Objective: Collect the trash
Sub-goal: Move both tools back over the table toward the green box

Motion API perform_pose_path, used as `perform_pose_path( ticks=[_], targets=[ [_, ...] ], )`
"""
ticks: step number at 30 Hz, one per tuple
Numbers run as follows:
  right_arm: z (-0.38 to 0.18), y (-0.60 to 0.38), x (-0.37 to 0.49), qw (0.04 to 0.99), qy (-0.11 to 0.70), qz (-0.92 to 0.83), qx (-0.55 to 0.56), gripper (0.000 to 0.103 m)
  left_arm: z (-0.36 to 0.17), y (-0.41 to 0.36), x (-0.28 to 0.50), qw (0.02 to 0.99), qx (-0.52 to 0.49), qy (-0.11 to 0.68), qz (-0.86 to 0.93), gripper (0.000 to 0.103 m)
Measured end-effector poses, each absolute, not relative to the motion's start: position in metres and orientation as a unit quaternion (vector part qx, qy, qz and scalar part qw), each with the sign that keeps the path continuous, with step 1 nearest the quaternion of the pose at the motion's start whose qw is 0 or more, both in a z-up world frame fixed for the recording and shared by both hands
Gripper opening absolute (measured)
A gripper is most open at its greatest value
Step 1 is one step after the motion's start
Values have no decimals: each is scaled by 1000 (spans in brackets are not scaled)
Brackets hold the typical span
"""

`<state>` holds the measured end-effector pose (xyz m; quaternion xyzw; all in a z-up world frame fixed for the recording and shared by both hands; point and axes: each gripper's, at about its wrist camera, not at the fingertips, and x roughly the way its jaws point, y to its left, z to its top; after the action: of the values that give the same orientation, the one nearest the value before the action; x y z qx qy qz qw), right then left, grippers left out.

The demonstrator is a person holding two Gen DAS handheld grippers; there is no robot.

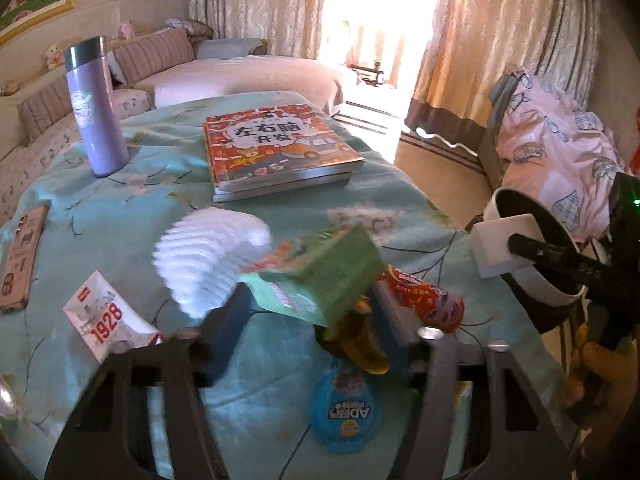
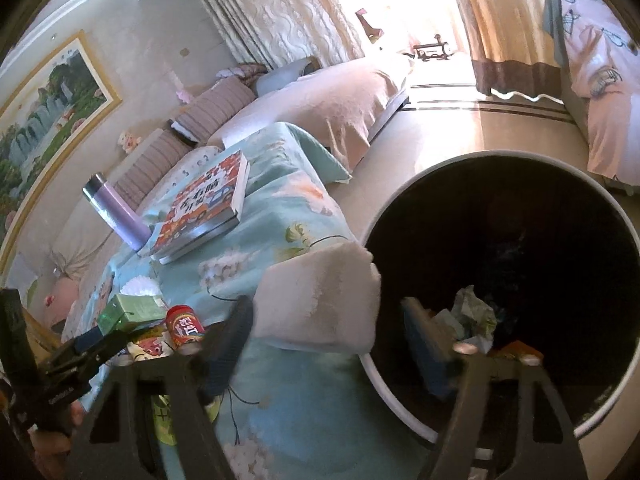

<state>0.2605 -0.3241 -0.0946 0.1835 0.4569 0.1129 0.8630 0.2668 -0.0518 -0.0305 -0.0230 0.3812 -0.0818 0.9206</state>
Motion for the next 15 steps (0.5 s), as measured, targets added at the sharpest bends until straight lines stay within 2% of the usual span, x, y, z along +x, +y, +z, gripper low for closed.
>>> perform_pose_path(
  ticks=[1, 3, 5, 15],
  targets=[
    [-95, -323, 260, 863, 458, 113, 180, 48, -30, -52, 267, 920, -24, 382, -85, 39],
    [-93, -320, 258, 866, 454, 114, 175, 43, -30, -52, 266, 921, -21, 381, -83, 19],
    [-89, -318, 255, 871, 451, 109, 164, 42, -30, -50, 264, 920, -26, 381, -88, 2],
    [-71, -322, 235, 884, 422, 106, 172, 34, -26, -41, 246, 923, -38, 372, -92, 1]
  ],
)
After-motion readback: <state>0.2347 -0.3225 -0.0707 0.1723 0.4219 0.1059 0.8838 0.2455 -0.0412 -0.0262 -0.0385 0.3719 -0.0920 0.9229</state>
